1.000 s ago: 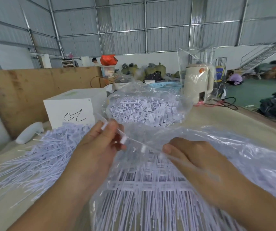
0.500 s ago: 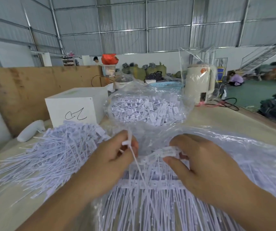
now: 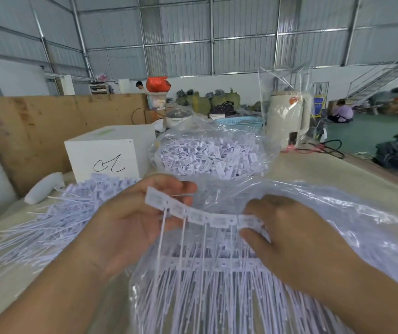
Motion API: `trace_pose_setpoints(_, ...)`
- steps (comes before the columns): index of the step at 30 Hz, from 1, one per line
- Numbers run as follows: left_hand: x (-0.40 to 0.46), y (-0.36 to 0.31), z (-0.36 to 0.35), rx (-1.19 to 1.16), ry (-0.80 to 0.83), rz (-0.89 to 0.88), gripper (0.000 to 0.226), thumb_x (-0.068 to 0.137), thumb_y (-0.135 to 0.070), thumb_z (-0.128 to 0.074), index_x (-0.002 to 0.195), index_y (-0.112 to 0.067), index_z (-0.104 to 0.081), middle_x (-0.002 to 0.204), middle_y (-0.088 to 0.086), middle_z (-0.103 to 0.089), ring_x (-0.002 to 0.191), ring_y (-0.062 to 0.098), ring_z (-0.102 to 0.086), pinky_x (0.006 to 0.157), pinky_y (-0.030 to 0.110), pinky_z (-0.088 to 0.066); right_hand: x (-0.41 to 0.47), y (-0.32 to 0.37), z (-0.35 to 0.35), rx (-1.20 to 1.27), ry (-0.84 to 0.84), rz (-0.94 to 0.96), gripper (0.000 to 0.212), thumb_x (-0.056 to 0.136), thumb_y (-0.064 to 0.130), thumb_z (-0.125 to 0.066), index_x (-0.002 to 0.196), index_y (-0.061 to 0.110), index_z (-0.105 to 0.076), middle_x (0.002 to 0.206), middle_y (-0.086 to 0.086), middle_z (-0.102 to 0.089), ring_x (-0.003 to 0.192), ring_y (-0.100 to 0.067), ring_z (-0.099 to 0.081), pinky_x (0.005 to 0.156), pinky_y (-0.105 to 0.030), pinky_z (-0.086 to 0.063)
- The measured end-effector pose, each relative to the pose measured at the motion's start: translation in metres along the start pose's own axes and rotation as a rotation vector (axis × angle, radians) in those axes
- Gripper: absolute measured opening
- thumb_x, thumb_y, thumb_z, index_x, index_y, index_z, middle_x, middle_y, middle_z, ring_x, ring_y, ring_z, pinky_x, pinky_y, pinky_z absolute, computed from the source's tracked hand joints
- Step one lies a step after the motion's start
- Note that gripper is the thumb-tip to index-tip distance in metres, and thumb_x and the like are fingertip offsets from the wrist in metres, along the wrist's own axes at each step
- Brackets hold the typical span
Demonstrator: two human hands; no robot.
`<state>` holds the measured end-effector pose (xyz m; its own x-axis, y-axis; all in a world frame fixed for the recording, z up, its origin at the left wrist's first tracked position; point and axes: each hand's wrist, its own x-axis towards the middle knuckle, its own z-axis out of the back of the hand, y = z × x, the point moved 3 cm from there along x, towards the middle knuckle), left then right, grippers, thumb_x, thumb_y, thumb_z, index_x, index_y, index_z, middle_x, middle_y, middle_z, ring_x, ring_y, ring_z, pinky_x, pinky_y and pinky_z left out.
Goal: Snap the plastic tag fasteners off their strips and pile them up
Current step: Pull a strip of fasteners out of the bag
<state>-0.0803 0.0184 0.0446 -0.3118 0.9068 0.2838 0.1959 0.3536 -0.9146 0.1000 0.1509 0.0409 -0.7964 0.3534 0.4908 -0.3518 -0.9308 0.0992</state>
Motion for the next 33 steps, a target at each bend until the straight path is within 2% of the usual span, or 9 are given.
trace_pose_setpoints(2,0.0,0.001,-0.003,-0.015,0.031,0.044,0.046,0.051,-0.028,-0.082,0.091,-0.006,-0.075,0.115,0.021,-0.067,0.101,0.029,-0.066,0.089,0.051,-0.055,-0.001,0.003,0.001,0.01,-0.031,0.048,0.028,0.095,0.049,-0.043,0.115,0.033,-0.054,0.097,0.011,-0.053,0.095,-0.012,-0.053,0.076,-0.028,-0.049)
trace_pose_setpoints(4,0.0,0.012,-0.011,0.406,-0.019,0.084,0.042,0.056,-0.039,-0.076,0.093,-0.02,-0.076,0.11,0.006,-0.07,0.099,0.019,-0.067,0.094,0.053,-0.052,-0.002,0.009,0.001,-0.012,-0.017,0.102,0.027,0.095,0.047,-0.044,0.112,0.031,-0.058,0.095,0.009,-0.054,0.094,-0.015,-0.054,0.07,-0.028,-0.045)
trace_pose_setpoints(6,-0.004,0.023,-0.03,0.802,0.022,0.069,0.041,0.065,-0.047,-0.072,0.105,-0.04,-0.067,0.109,-0.012,-0.067,0.101,0.008,-0.065,0.09,0.036,-0.055,-0.002,0.015,0.001,-0.066,0.005,0.132,0.022,0.093,0.042,-0.051,0.103,0.027,-0.065,0.084,0.007,-0.056,0.081,-0.018,-0.059,0.058,-0.028,-0.039)
trace_pose_setpoints(9,-0.005,0.03,-0.045,1.042,-0.024,-0.101,0.038,0.071,-0.036,-0.073,0.104,-0.045,-0.058,0.102,-0.02,-0.062,0.094,-0.001,-0.06,0.078,0.012,-0.047,-0.003,0.018,0.002,-0.039,-0.029,0.118,0.022,0.084,0.038,-0.058,0.095,0.023,-0.069,0.072,0.007,-0.056,0.065,-0.017,-0.058,0.048,-0.027,-0.037)
trace_pose_setpoints(14,-0.005,0.023,-0.047,1.223,-0.138,-0.184,0.027,0.071,-0.039,-0.077,0.093,-0.042,-0.061,0.081,-0.011,-0.066,0.073,0.007,-0.059,0.067,0.029,-0.05,-0.002,0.018,-0.001,0.08,0.028,0.093,0.031,0.091,0.051,-0.042,0.103,0.03,-0.061,0.085,0.014,-0.057,0.079,-0.01,-0.054,0.061,-0.029,-0.046)
trace_pose_setpoints(22,-0.008,-0.009,-0.02,1.183,-0.26,-0.173,0.027,0.061,-0.037,-0.086,0.078,-0.03,-0.066,0.07,-0.006,-0.065,0.061,0.004,-0.057,0.056,0.011,-0.039,-0.003,0.002,0.004,0.018,0.211,-0.05,0.072,0.065,0.09,-0.021,0.104,0.036,-0.048,0.09,0.015,-0.054,0.082,-0.003,-0.05,0.077,-0.031,-0.049)
trace_pose_setpoints(26,-0.009,-0.025,-0.012,1.09,-0.284,-0.163,0.027,0.059,-0.028,-0.09,0.074,-0.023,-0.068,0.073,-0.002,-0.069,0.068,0.013,-0.063,0.061,0.02,-0.043,-0.002,0.002,0.009,-0.017,0.152,-0.093,0.063,0.064,0.09,-0.021,0.082,0.033,-0.04,0.08,0.016,-0.053,0.073,0.0,-0.048,0.066,-0.028,-0.039)
trace_pose_setpoints(29,-0.009,-0.029,-0.008,1.066,-0.303,-0.191,0.025,0.059,-0.026,-0.089,0.075,-0.024,-0.07,0.072,-0.003,-0.07,0.065,0.01,-0.063,0.054,0.009,-0.042,0.001,0.004,0.015,-0.015,0.011,-0.069,0.06,0.072,0.087,-0.019,0.068,0.03,-0.036,0.062,0.013,-0.047,0.059,0.0,-0.043,0.057,-0.028,-0.031)
trace_pose_setpoints(33,-0.009,-0.007,-0.02,1.181,-0.204,-0.144,0.027,0.065,-0.038,-0.082,0.087,-0.039,-0.065,0.085,-0.018,-0.069,0.081,-0.004,-0.062,0.069,0.019,-0.046,0.0,0.003,0.018,-0.005,-0.196,0.011,0.048,0.091,0.063,-0.04,0.064,0.023,-0.046,0.052,0.009,-0.043,0.05,-0.015,-0.045,0.052,-0.026,-0.029)
